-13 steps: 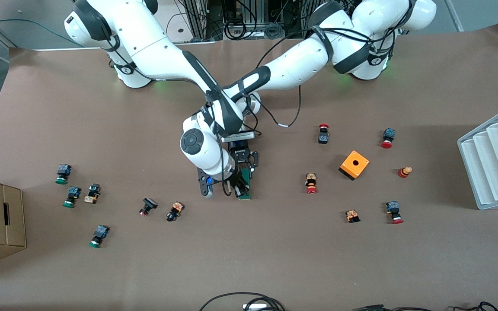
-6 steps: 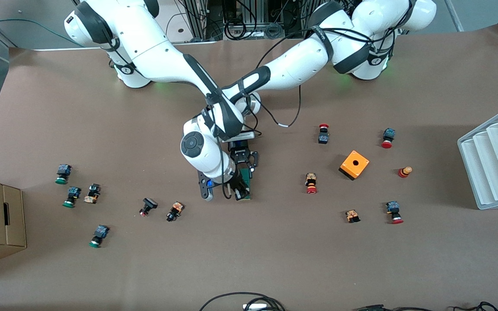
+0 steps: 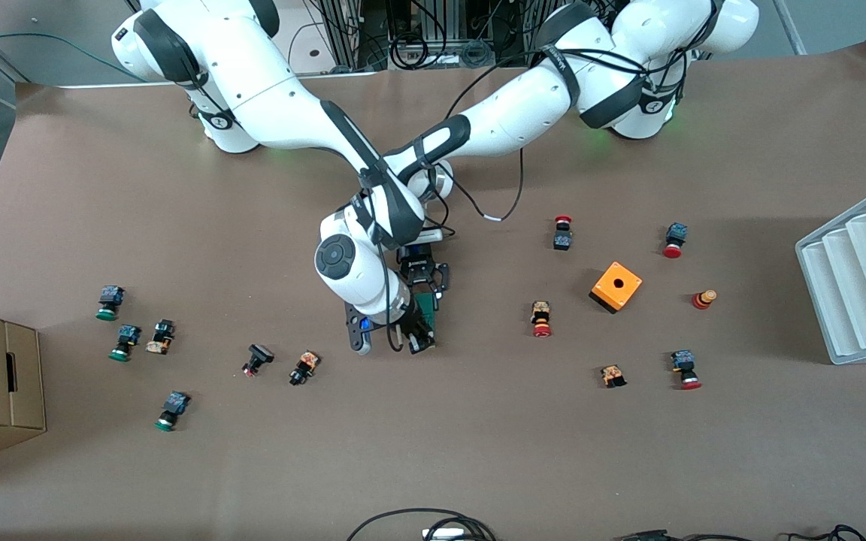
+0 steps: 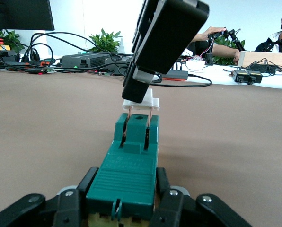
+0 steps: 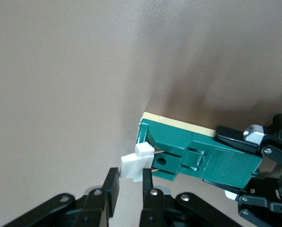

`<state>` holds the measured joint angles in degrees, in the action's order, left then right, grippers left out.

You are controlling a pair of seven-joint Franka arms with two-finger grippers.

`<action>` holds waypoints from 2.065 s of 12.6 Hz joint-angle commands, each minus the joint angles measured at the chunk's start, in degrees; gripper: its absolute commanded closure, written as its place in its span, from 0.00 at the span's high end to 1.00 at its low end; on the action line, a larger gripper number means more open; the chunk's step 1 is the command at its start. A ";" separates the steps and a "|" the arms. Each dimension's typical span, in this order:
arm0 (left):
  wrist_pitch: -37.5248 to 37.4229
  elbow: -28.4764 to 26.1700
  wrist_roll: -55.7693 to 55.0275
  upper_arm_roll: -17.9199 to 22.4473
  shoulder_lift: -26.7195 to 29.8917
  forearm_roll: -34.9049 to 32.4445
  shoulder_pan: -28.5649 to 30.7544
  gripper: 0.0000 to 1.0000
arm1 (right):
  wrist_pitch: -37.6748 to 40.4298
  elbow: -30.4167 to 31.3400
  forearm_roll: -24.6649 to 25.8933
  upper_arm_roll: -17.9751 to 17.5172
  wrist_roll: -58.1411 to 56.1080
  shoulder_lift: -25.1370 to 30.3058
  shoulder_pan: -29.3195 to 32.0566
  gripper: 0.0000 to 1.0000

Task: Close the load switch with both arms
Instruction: 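Open the right gripper and draw the right arm back to rest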

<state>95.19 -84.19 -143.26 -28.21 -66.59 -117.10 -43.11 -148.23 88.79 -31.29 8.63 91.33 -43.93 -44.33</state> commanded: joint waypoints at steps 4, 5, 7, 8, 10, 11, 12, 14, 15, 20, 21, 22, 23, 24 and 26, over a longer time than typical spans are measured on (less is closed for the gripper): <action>-0.62 1.66 0.18 -0.18 -1.70 -0.49 -0.66 0.54 | -1.36 -2.65 -1.14 -0.28 -0.62 -3.79 0.56 0.25; -0.62 1.66 0.18 -0.18 -1.70 -0.49 -0.66 0.54 | -1.36 -2.65 -1.14 -0.28 -0.71 -3.79 0.64 0.25; -0.62 1.57 0.09 -0.18 -1.79 -0.49 -0.66 0.54 | -1.36 -2.65 -1.14 -0.28 -0.71 -3.79 0.56 0.25; -0.62 1.66 0.09 -0.18 -1.97 -0.49 -0.66 0.54 | -1.36 -2.65 -1.14 -0.28 -0.62 -3.79 0.64 0.26; -0.62 1.74 0.18 -0.18 -2.05 -0.49 -0.66 0.54 | -1.01 -2.65 -1.14 -0.37 -0.54 -2.66 1.34 0.34; -0.62 1.75 0.18 -0.18 -2.05 -0.49 -0.66 0.54 | -0.48 -3.26 -1.23 -1.85 -0.36 -1.86 2.57 0.74; -0.62 1.75 0.09 -0.18 -2.05 -0.49 -0.66 0.54 | 1.96 -3.44 -1.23 -2.30 -0.45 -0.03 3.88 1.00; -0.62 1.75 0.35 -0.18 -2.06 -0.49 -0.66 0.55 | 6.88 -3.27 -0.79 -2.48 -2.28 4.97 6.78 1.00; -0.54 1.75 0.53 -0.18 -1.97 -0.49 -0.57 0.68 | 10.99 -2.92 -0.53 -2.48 -6.12 7.96 7.84 1.00; -0.19 1.75 0.88 -0.18 -1.62 -1.46 -0.22 1.00 | 35.51 0.76 3.68 -2.48 -31.23 23.69 19.51 1.00; -0.19 1.75 0.79 -0.18 -1.53 -1.46 -0.22 1.00 | 40.08 1.56 4.65 -2.39 -37.82 26.50 22.24 1.00; -0.10 1.75 0.88 -0.18 -1.27 -1.37 -0.22 1.00 | 43.87 2.61 6.66 -2.47 -45.37 29.58 24.96 1.00; -0.01 1.75 0.97 -0.18 -1.18 -1.28 -0.31 1.00 | 46.17 4.18 10.08 -2.48 -52.23 32.57 26.38 1.00; 0.08 1.75 1.67 -0.26 -0.83 -0.94 -0.31 1.00 | 47.76 5.59 13.33 -2.48 -58.48 35.38 28.22 1.00; 0.87 1.66 3.60 -0.26 0.31 0.90 -0.57 1.00 | 50.05 7.88 17.73 -2.48 -69.12 40.31 30.95 1.00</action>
<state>95.44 -83.62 -141.98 -28.42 -66.71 -117.40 -43.14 -99.07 91.46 -17.30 7.12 30.33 -9.79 -15.19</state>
